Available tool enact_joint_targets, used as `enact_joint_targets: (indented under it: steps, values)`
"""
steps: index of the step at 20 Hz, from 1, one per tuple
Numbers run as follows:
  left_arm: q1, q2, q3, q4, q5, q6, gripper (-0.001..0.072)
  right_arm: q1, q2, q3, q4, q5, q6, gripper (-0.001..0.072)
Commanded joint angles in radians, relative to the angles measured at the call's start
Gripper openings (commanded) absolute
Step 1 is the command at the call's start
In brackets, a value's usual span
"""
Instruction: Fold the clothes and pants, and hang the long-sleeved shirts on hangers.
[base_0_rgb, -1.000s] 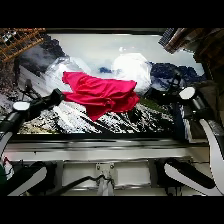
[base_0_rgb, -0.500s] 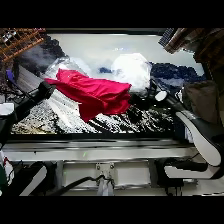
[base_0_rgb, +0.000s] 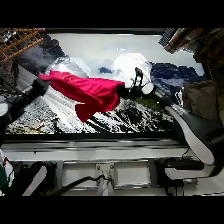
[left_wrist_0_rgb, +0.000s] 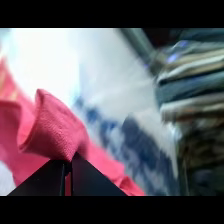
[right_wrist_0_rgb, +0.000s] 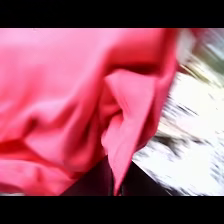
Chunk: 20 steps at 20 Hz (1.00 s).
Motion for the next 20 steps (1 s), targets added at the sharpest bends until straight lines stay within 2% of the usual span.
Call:
enact_joint_targets:
  steps: [1, 4, 10, 15, 18, 20]
  values:
    - [0.085, 0.114, 0.116, 0.0, 0.031, 0.08, 0.0005, -0.082, 0.197, 0.124, 0.002, 0.072, -0.052, 0.003]
    - [0.156, 0.248, 0.287, 0.0, 0.124, 0.096, 0.0004, -0.181, 0.384, 0.262, 0.002, 0.131, -0.051, 0.0031]
    - [0.16, 0.446, 0.542, 0.031, 0.197, 0.107, 0.0004, -0.18, 0.586, 0.512, 0.001, 0.489, -0.05, 0.0031]
    - [0.16, 0.581, 0.578, 0.215, 0.269, 0.106, 0.0004, -0.18, 0.771, 0.527, -0.035, 0.504, -0.021, 0.0031]
    - [0.16, 0.571, 0.577, 0.271, 0.225, 0.106, 0.0003, -0.18, 0.816, 0.527, -0.142, 0.504, 0.045, 0.0031]
    - [0.16, 0.514, 0.577, 0.27, 0.144, 0.106, 0.0004, -0.18, 0.8, 0.525, -0.232, 0.504, 0.073, 0.0031]
